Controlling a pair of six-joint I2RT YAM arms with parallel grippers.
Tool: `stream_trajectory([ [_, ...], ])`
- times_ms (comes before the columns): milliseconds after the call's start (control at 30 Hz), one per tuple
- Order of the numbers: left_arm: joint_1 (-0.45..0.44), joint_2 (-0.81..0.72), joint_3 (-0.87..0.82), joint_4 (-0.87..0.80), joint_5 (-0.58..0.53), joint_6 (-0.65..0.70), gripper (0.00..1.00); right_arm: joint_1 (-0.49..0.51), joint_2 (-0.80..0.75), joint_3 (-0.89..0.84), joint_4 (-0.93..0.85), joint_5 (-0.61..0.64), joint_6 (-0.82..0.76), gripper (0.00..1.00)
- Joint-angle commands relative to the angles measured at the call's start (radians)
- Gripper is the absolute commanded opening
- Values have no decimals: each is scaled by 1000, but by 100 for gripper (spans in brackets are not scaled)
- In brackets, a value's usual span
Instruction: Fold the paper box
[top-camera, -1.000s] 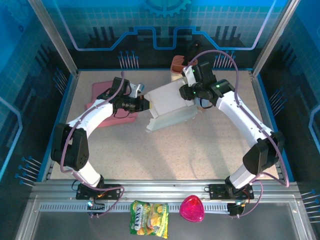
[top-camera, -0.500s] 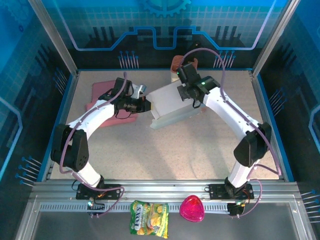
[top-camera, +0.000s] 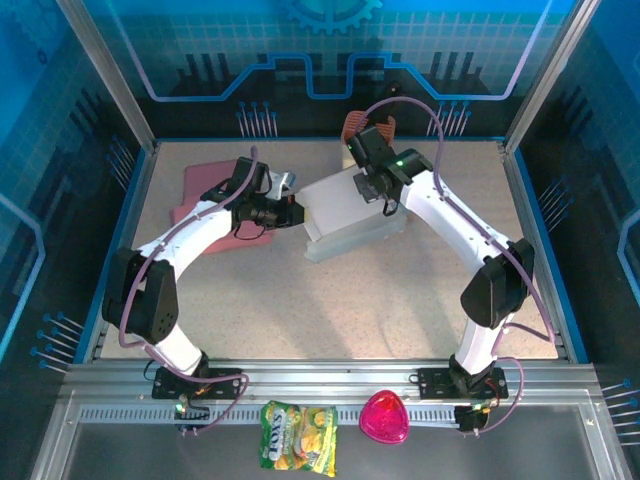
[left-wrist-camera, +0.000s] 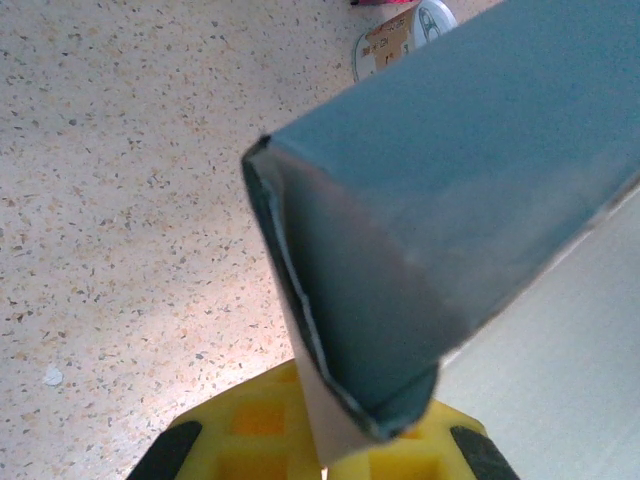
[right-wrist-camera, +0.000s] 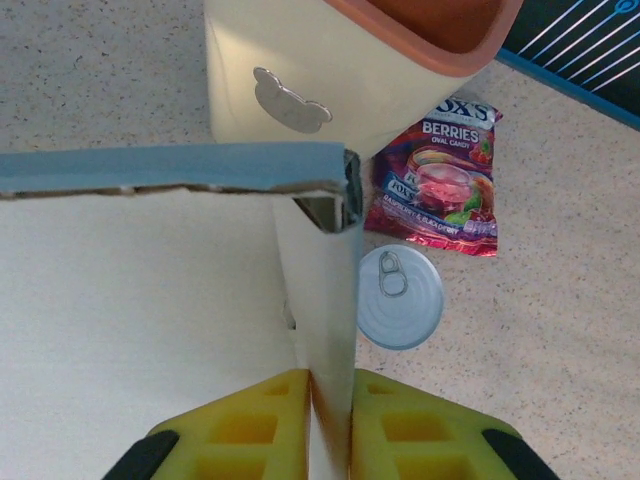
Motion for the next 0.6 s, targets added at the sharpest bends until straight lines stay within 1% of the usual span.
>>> stream_trajectory([
  [0,-18,-39,23,37,46,2,0,-10,20,15,-12,-80,4,18],
  [133,-18,-35,27,38,46,0,0,-18,21,13,-16,-69,0,18],
  [233,-18,-32,29,37,45,0,0,-17,37,29,-41,-29,14,18],
  [267,-18,-32,30,37,45,-2,0,-15,46,38,-55,-5,20,16],
  [300,-18,-31,32,36,44,-2,0,-10,61,55,-78,35,32,12],
  [367,-18,-30,35,33,39,-5,0,1,91,91,-125,113,58,1],
  [500,-21,-31,42,29,24,-20,0,37,147,164,-222,290,142,0],
  [567,-23,-32,44,31,18,-26,0,49,177,197,-267,350,172,0],
])
